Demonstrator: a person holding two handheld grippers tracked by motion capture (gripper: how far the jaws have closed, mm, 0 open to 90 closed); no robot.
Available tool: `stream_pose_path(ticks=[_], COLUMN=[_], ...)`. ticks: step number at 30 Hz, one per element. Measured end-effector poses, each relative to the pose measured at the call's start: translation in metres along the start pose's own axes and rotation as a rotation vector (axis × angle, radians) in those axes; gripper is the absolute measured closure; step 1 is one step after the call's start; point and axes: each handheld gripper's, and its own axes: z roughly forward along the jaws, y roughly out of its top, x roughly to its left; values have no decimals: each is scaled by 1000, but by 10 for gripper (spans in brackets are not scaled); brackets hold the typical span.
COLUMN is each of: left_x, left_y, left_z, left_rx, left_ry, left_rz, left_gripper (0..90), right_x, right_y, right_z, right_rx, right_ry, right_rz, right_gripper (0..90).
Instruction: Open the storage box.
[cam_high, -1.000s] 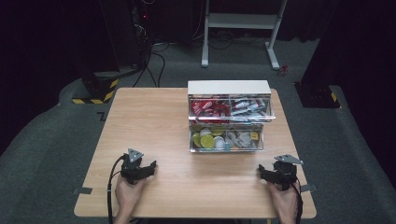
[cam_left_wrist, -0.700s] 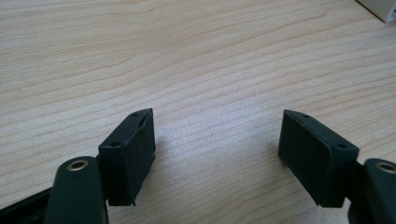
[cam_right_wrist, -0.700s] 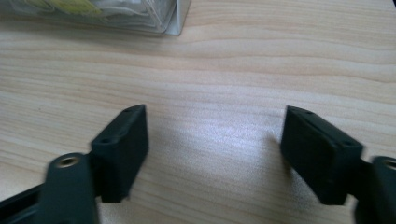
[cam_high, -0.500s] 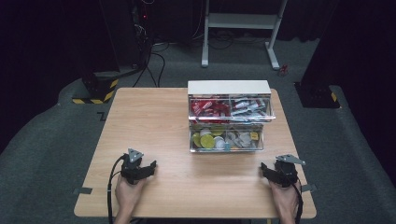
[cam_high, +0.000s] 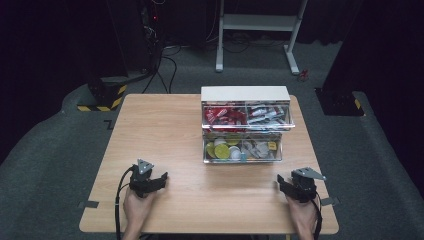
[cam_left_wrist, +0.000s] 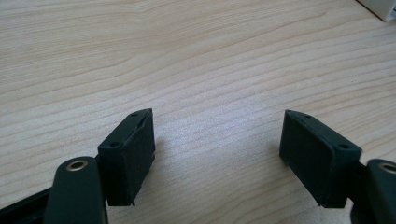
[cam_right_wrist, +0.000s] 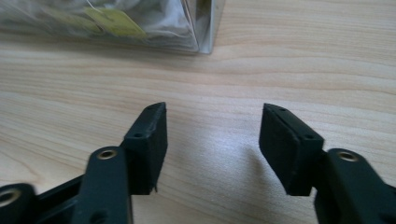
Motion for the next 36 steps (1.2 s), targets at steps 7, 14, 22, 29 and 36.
stream_pose_path(ticks=[7,14,22,29,36], left_x=[0,0,0,0,0], left_y=[0,0,0,0,0], left_z=[0,0,0,0,0], left_rx=[-2,-2,-2,-2,-1], left_ry=[-1,-1,-1,-1,-1], left_rz=[0,2,1,3,2], left_gripper=[267,266,264,264,263], right_x=[4,6,8,10,7], right_y=[4,10,15,20,24], right_z=[-11,-21,-26,-32,-38], right_rx=[-49,-66,-80,-97,-125], right_ry=[16,52,72,90,100], right_rz=[-14,-7,-24,-31,-16], right_gripper=[468,483,476,465,465])
